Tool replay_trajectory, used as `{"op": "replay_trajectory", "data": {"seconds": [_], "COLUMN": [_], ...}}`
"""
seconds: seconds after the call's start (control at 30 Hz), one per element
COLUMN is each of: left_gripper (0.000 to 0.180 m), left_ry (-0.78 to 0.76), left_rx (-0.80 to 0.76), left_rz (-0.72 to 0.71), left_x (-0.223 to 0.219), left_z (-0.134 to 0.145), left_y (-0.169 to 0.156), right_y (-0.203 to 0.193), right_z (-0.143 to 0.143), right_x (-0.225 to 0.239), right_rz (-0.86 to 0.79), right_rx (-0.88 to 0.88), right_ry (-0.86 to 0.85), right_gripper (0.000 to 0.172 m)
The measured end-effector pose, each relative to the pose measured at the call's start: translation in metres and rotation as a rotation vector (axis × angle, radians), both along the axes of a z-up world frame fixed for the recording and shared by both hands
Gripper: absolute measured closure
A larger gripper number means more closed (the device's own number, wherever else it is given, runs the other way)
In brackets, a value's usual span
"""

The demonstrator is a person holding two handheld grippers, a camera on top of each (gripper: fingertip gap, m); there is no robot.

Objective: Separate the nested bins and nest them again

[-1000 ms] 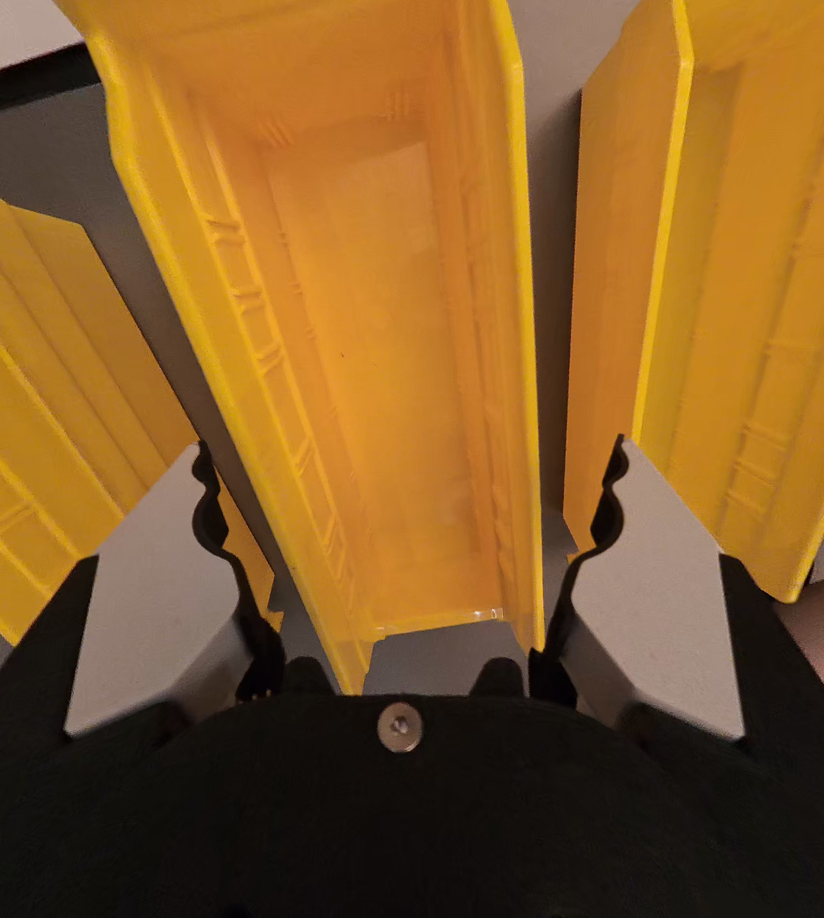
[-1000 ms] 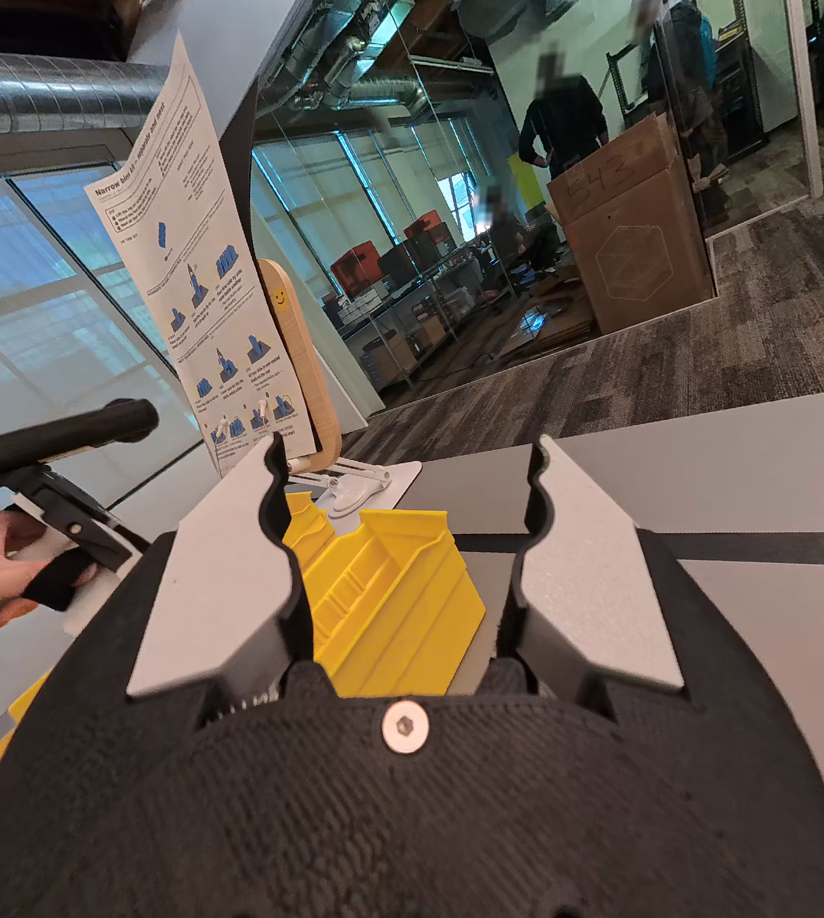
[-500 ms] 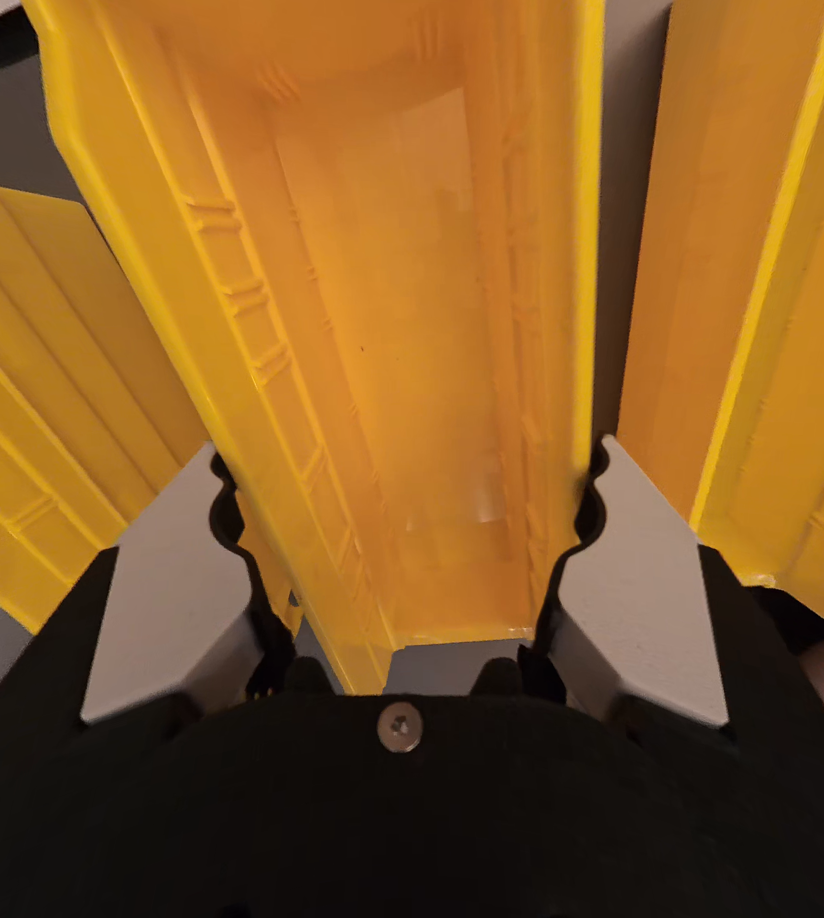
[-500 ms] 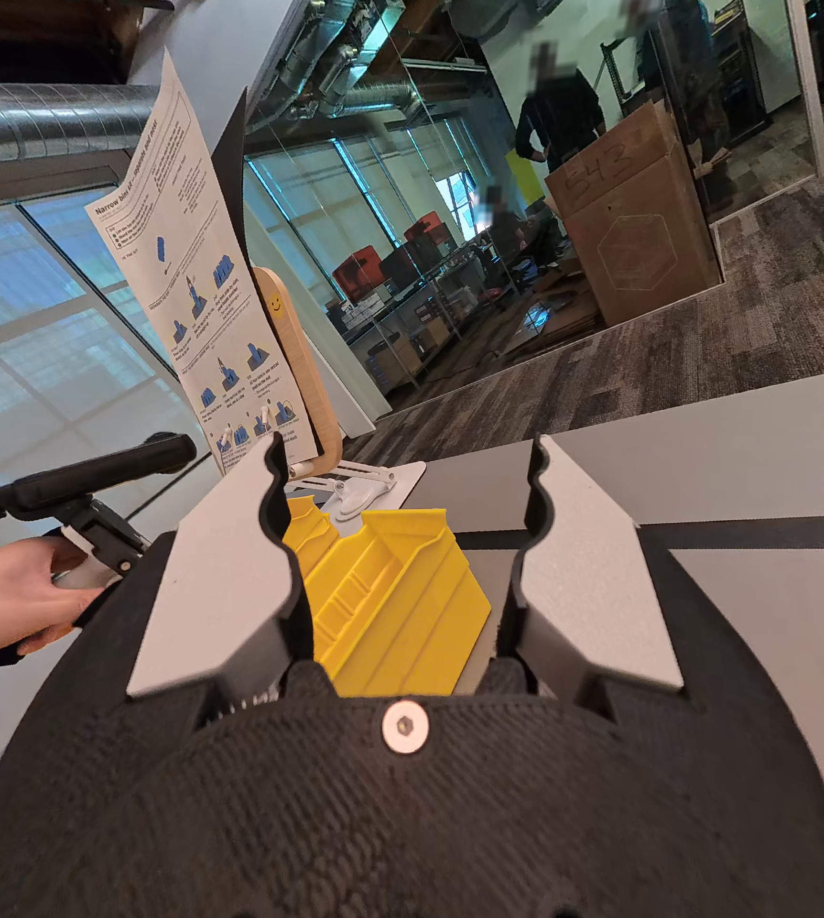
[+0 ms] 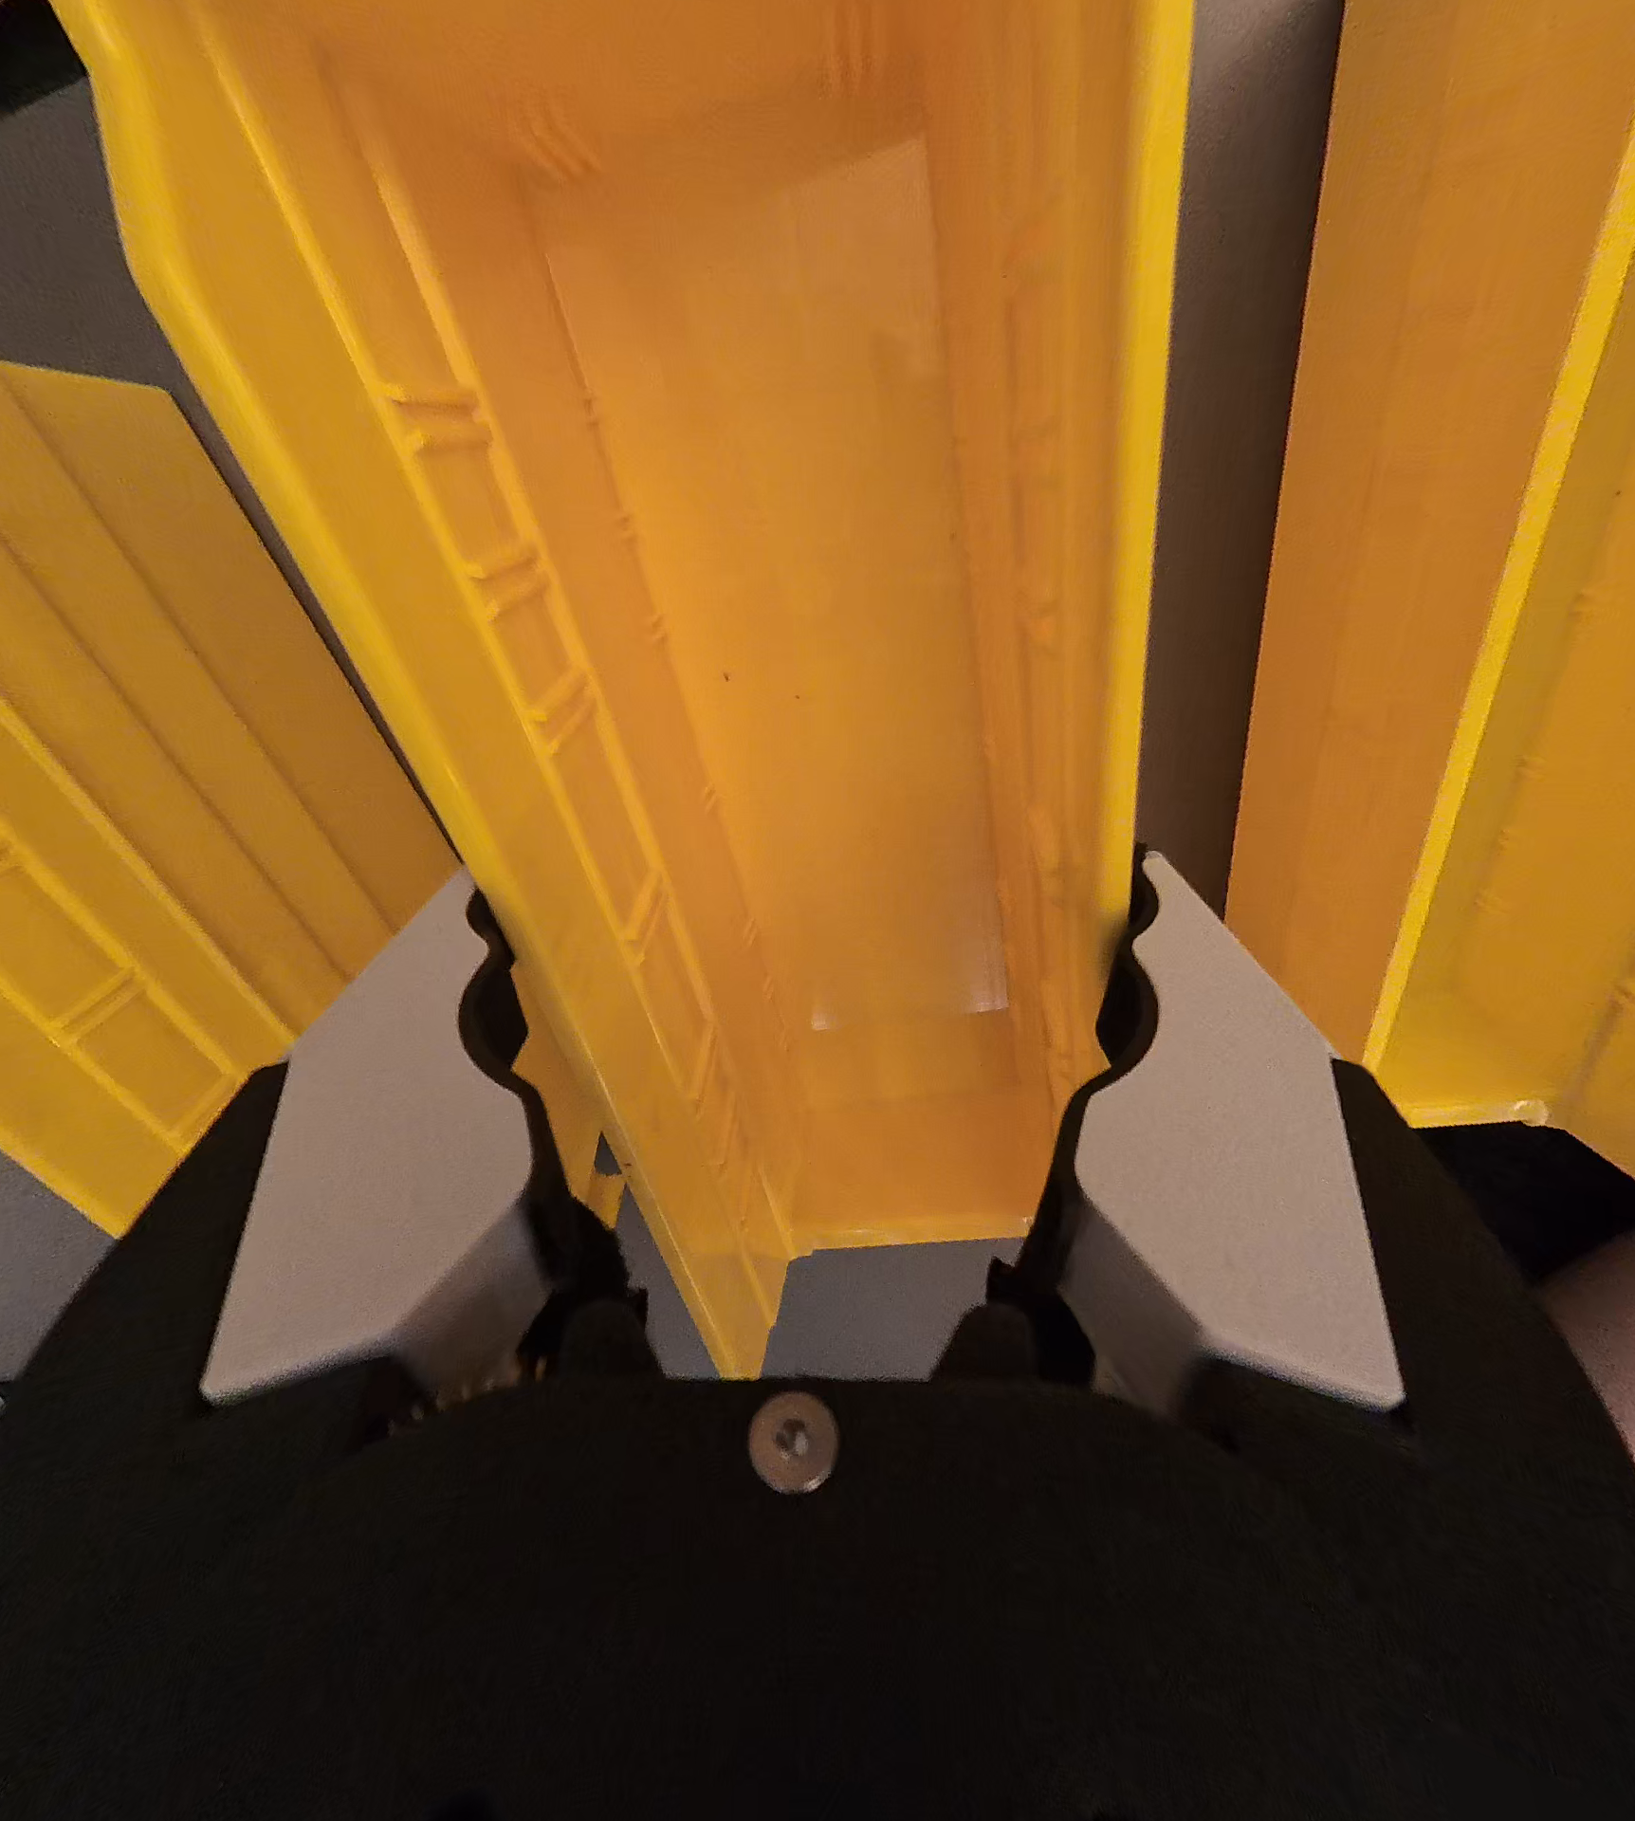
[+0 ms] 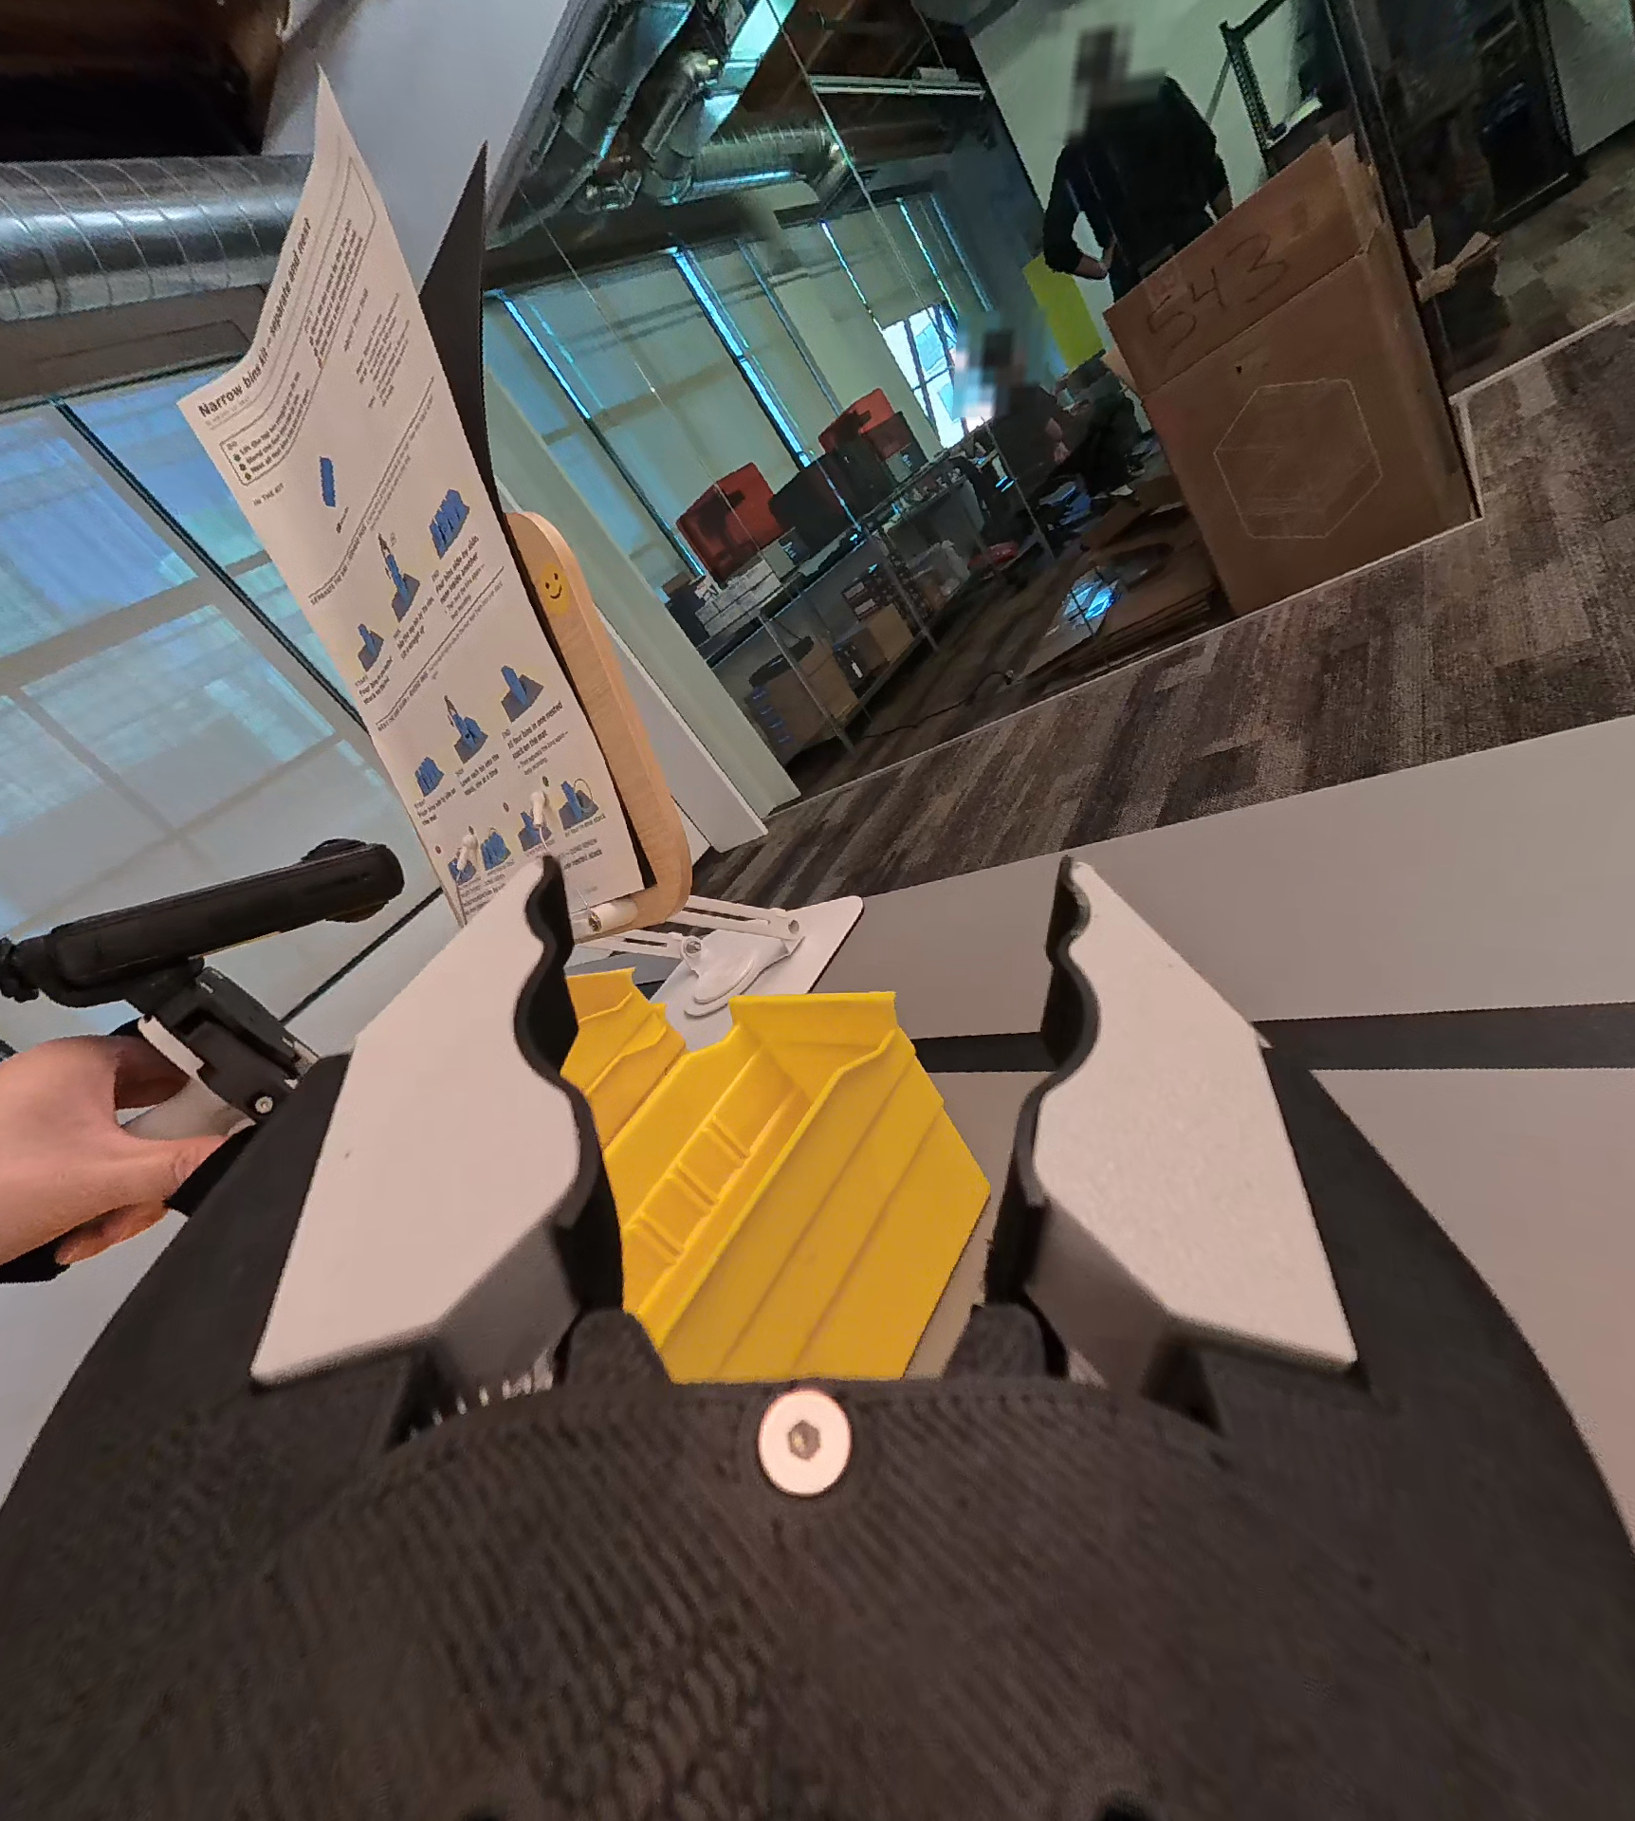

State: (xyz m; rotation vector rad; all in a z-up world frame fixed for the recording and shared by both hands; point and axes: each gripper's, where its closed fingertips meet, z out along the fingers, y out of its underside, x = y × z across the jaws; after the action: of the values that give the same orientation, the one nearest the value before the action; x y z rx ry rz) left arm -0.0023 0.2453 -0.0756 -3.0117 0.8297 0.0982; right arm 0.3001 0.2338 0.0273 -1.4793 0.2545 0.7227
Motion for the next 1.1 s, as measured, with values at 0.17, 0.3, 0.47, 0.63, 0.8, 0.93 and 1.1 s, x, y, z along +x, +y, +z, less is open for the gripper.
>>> {"op": "replay_trajectory", "data": {"seconds": [0.17, 0.3, 0.47, 0.63, 0.8, 0.93, 1.1], "left_gripper": [0.062, 0.062, 0.061, 0.060, 0.060, 0.060, 0.062], "left_ry": [0.007, 0.004, 0.012, 0.025, 0.038, 0.045, 0.041], "left_rx": [-0.022, -0.026, -0.033, -0.035, -0.025, -0.027, -0.019], "left_rz": [0.022, 0.040, 0.040, 0.036, 0.030, 0.026, 0.022], "left_x": [-0.006, -0.009, -0.010, -0.010, -0.012, -0.016, -0.021], "left_z": [0.002, 0.004, 0.008, 0.014, 0.027, 0.040, 0.060], "left_y": [-0.001, 0.000, -0.001, -0.002, -0.002, -0.005, -0.006], "right_y": [0.002, 0.002, 0.003, 0.003, 0.004, 0.004, 0.004], "right_z": [-0.002, -0.004, -0.005, -0.006, -0.008, -0.008, -0.009], "right_x": [-0.003, -0.003, -0.003, -0.002, -0.002, -0.002, -0.002], "right_rz": [0.008, 0.009, 0.011, 0.014, 0.015, 0.017, 0.018], "right_rx": [-0.012, -0.015, -0.019, -0.022, -0.026, -0.027, -0.031], "right_ry": [-0.014, -0.010, -0.007, -0.003, -0.001, 0.002, 0.005], "right_gripper": [0.074, 0.074, 0.074, 0.074, 0.074, 0.075, 0.074]}}
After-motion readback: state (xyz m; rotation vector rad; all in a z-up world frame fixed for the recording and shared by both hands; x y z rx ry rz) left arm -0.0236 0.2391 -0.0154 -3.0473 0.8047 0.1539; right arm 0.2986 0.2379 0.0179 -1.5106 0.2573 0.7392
